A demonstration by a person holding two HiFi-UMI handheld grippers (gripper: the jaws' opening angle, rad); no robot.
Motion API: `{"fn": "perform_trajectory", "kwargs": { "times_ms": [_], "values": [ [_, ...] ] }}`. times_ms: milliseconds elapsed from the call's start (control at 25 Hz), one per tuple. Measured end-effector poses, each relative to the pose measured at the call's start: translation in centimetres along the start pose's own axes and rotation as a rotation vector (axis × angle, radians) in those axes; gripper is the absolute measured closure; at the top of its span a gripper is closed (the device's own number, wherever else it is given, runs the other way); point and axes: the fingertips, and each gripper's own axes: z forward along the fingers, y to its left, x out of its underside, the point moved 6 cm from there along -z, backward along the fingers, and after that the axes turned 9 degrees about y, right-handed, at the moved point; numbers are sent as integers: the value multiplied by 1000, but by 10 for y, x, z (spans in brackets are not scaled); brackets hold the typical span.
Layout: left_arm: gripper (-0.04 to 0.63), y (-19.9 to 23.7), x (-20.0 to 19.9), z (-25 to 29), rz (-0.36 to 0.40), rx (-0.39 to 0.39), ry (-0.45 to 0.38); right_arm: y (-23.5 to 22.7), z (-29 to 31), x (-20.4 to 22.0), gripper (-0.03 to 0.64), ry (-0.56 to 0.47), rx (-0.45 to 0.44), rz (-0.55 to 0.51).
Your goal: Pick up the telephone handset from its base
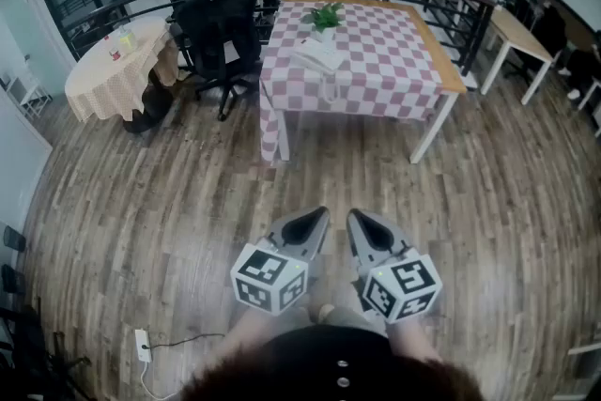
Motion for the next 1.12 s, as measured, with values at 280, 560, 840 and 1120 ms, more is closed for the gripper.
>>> {"fn": "perform_trajectory", "kwargs": {
  "times_ms": [280, 560, 840, 1120],
  "values": [
    [589, 3, 2, 9, -14, 5, 6, -9, 3, -1, 607, -1, 4, -7],
    [589, 7, 5, 12, -18, 0, 18, -8, 9, -1, 607, 8, -7, -12],
    [589, 12, 5, 20, -38, -6, 10, -14, 19, 0, 606, -16, -32, 41],
    [589, 6, 7, 38, -55, -17, 7, -36, 15, 5, 606, -11, -33, 56]
  ]
}}
